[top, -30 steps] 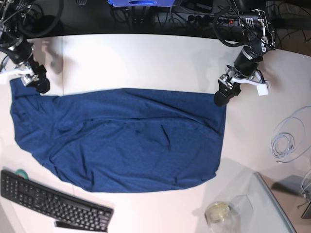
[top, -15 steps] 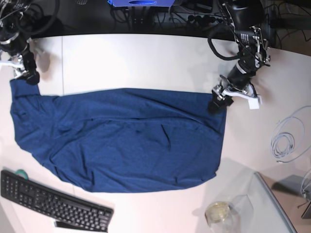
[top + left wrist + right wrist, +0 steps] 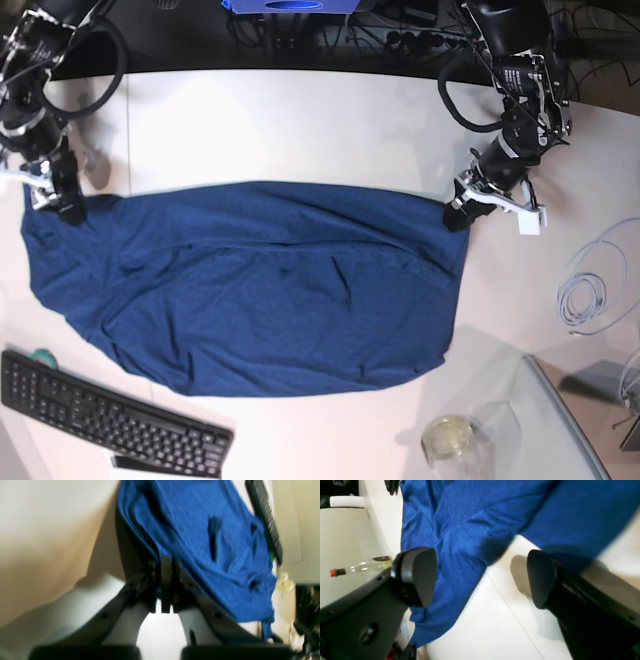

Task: Layout the t-shirt on the table in an organized manner, then fold the t-shirt properly
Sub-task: 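Grasp the blue shirt's edge corners with both grippers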

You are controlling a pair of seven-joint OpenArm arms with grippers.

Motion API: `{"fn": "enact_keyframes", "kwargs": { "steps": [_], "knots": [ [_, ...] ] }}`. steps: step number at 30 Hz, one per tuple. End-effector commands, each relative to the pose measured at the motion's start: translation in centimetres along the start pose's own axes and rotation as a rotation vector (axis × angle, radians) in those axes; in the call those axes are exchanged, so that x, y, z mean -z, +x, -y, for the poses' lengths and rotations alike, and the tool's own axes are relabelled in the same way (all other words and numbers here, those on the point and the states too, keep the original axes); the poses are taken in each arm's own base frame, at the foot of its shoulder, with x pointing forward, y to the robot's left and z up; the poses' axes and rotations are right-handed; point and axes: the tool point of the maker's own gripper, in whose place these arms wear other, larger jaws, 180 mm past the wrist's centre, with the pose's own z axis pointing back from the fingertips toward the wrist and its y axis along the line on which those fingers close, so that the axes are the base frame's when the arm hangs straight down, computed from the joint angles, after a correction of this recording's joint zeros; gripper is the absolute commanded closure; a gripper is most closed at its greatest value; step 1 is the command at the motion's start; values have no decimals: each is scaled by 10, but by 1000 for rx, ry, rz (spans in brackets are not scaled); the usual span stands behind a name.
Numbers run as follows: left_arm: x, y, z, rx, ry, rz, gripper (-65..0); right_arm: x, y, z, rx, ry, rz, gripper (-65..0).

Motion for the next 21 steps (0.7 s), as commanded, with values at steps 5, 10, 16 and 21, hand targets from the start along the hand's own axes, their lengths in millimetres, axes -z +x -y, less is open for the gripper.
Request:
{"fn": "enact_keyframes", "kwargs": {
  "steps": [5,10,16,21],
  "knots": [
    [-13,31,-2,16,3,77,0,1,26,-3,-19,13,42,-527],
    [-23,36,-17,-7,37,88,0,4,33,4,1,0,81,-527],
    [-23,36,-16,-4,36,87,0,2,39,21,10,-32,100,-377],
    [-23,36,-16,-2,38,87,0,-2,31,30,1,-52,81,-198]
  ]
}}
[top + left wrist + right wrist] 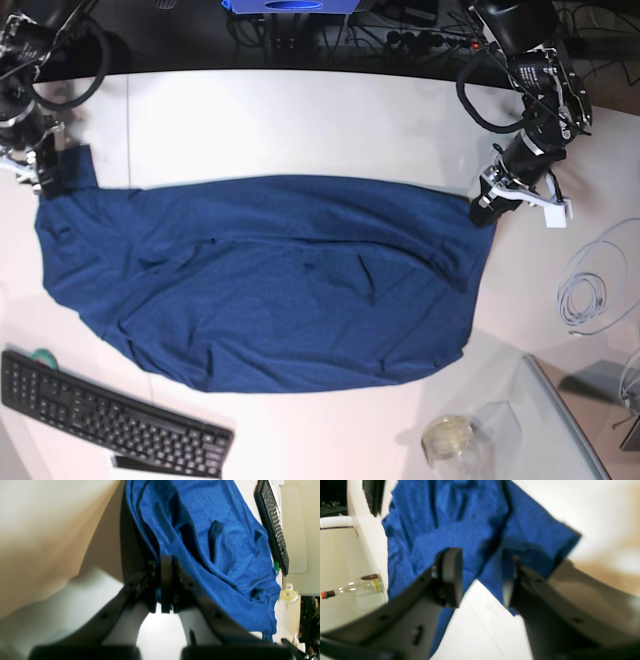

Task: Layout the t-shirt on the table in an organized manner, then fold the t-shirt properly
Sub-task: 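Grasp the blue shirt's edge corners with both grippers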

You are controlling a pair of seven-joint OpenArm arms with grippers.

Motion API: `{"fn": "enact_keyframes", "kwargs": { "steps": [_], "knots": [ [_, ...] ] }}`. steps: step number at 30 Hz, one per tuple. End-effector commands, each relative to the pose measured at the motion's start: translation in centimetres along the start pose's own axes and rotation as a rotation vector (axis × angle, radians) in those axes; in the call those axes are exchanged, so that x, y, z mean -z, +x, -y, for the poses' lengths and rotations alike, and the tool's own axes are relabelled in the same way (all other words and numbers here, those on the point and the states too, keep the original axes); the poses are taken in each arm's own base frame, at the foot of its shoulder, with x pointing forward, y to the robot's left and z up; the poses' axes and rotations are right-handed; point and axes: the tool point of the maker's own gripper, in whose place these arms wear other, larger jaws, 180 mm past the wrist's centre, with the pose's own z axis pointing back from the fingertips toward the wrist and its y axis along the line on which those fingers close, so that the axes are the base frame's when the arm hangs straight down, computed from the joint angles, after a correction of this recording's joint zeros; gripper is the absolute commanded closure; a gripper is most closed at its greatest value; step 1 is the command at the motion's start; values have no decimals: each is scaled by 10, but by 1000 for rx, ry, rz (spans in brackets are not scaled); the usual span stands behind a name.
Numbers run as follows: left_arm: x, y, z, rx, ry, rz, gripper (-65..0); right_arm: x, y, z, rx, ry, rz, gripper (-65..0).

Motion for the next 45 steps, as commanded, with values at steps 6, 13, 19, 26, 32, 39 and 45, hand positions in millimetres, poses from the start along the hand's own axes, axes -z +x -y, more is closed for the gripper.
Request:
{"fn": "enact_keyframes", "kwargs": {
  "steps": [6,13,19,26,32,39,45],
  "knots": [
    [-2,18,6,23,-24,49,0,-5,17,-1,-428,-155,-46,-272],
    [-1,19,6,23,-23,48,0,-10,19,20,-774,-287,-40,-450],
    [0,19,6,23,-24,48,0,-9,15,35,-831,-325,-88,-393],
    [0,20,7,23,-25,49,0,-4,21,54,-815,-362,-128,-192],
    [-5,25,0,40,-9,48,0,0,43,59,-819,-378,-109,-21],
    [-7,27,-3,45,-4,48,0,10,68,59,-807,-390,-90,-21],
    [-8,28,-5,51,1,46,0,21,96,53,-800,-384,-33,-21]
  ]
}}
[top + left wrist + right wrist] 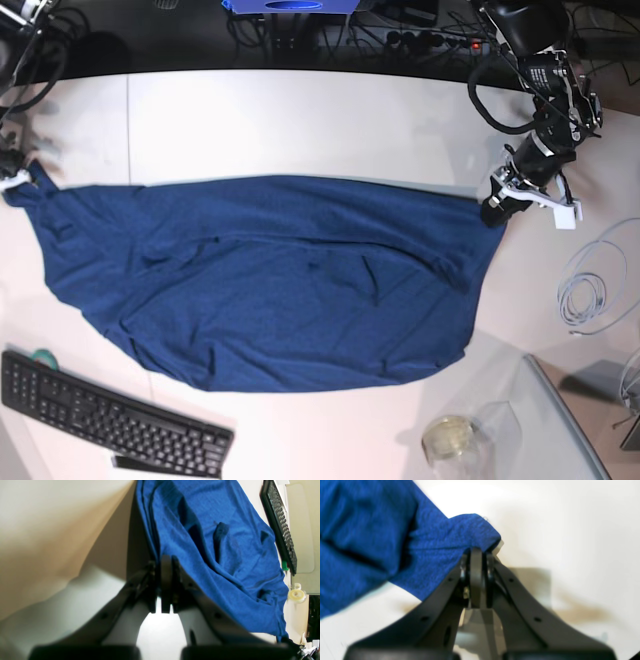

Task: Layout the t-shirt on the table in an organized manner, then fold the t-shirt properly
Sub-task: 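Grasp the blue shirt's edge corners with both grippers, then pull the held edge corners apart with both grippers, stretching the shirt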

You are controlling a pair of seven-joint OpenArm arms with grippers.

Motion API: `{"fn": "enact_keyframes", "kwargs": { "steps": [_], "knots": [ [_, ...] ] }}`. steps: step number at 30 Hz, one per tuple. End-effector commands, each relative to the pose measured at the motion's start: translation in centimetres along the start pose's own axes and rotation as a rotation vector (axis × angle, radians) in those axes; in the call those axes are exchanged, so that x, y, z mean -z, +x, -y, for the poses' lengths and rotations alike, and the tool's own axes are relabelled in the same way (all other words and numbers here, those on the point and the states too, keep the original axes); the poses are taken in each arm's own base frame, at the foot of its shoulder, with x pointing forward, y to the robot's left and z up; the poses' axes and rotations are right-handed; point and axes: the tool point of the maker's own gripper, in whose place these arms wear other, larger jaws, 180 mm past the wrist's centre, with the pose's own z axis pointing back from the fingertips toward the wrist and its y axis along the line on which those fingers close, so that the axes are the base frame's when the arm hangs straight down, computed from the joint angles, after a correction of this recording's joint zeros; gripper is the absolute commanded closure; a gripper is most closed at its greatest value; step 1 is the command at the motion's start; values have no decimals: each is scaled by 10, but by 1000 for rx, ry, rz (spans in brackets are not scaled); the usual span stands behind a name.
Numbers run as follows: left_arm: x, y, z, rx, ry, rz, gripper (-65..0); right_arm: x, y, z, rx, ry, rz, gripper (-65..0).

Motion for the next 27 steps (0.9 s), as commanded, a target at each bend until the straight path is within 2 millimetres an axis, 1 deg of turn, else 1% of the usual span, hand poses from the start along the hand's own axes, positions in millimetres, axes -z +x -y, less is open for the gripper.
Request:
{"fn": "enact_keyframes", "kwargs": {
  "steps": [1,3,4,6,8,12,14,16,17,19,20,22,24,25,26,27],
  "knots": [
    [-2,17,4,19,-20,45,0,2,17,5,-42,-17,8,-21],
    [-2,17,4,19,-20,45,0,9,23,0,-86,-6,2,-21],
    [-2,17,4,18,-21,46,0,12,29,-3,-95,-2,16,-21],
    [-2,17,5,17,-22,46,0,17,41,-3,-87,-26,56,-21],
    [-4,13,2,16,-15,38,0,16,57,8,-77,-76,103,-21],
    [-7,10,0,16,-11,35,0,14,93,8,-44,-112,175,-24],
    [-8,7,-2,14,-7,29,0,13,108,10,-14,-142,202,-27],
    [-9,6,-3,14,-3,27,0,9,127,15,3,-173,235,-29],
    [-10,5,-4,13,-1,25,0,8,135,16,11,-184,248,-30],
    [-10,5,-4,13,-1,25,0,7,143,15,24,-192,263,-39],
    [-10,4,-4,13,-1,24,0,7,144,15,25,-193,263,-66],
    [-11,4,-4,12,-1,23,0,7,143,15,24,-192,256,-179],
    [-11,4,-4,12,-1,23,0,8,134,16,30,-192,202,-351],
    [-11,4,-4,12,-1,23,0,5,134,16,33,-190,187,-452],
    [-11,4,-4,12,-1,23,0,1,136,16,33,-190,187,-521],
    [-11,4,-4,12,-1,23,0,-7,135,24,50,-201,202,-567]
  ]
}}
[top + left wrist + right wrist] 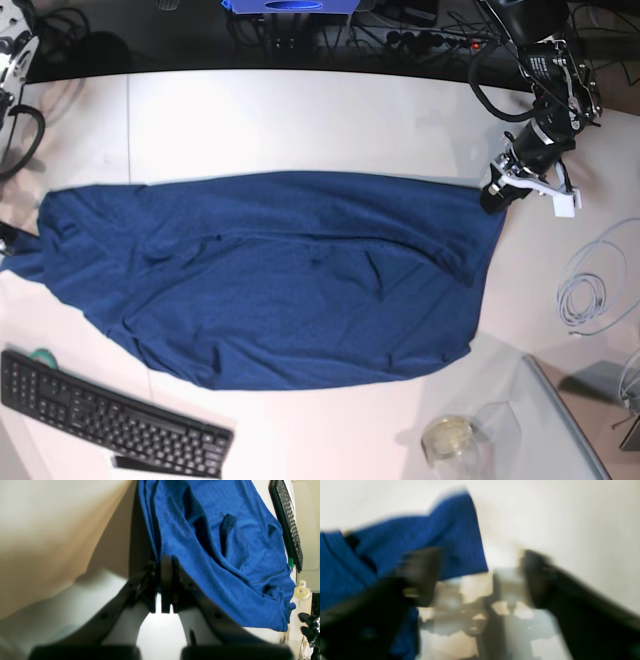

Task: Layout the t-shirt on the table in an organized manner, then fold the t-shirt properly
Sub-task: 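Pull the held edge corners apart with both grippers, stretching the shirt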

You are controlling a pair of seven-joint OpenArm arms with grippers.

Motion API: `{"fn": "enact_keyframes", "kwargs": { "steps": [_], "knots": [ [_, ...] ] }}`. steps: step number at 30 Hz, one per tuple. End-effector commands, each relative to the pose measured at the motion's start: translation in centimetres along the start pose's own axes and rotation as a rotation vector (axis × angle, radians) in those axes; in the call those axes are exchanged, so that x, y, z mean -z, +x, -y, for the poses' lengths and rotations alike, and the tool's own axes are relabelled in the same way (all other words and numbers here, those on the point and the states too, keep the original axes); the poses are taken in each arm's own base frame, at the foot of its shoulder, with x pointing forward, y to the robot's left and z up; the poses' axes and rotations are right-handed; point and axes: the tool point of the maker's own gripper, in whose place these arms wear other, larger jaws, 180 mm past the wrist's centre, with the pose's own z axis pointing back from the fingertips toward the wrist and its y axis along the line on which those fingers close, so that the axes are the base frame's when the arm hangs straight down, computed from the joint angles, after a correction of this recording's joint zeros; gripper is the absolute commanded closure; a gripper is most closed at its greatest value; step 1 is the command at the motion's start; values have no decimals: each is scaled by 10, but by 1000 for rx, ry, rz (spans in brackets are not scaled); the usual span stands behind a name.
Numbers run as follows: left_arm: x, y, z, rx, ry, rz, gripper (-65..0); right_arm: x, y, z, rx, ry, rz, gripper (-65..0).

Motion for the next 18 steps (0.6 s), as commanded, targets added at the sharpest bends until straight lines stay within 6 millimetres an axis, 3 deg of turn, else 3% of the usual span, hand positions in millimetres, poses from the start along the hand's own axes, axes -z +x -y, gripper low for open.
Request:
{"fn": "enact_keyframes", "kwargs": {
  "steps": [1,4,6,8,11,18],
  "knots": [
    [-2,18,6,19,-23,49,0,-15,34,22,58,-31,121,-567],
    [-2,19,6,20,-25,52,0,-61,25,19,231,86,236,-552],
    [-2,19,5,18,-22,53,0,-88,9,-17,228,246,200,-548],
    [-2,19,6,21,-24,52,0,-103,-22,-29,316,319,103,-545],
    [-1,20,8,21,-28,53,0,-109,-58,-44,459,383,5,-545],
    [0,20,7,18,-28,51,0,-98,-95,-63,542,407,-94,-543]
  ]
}}
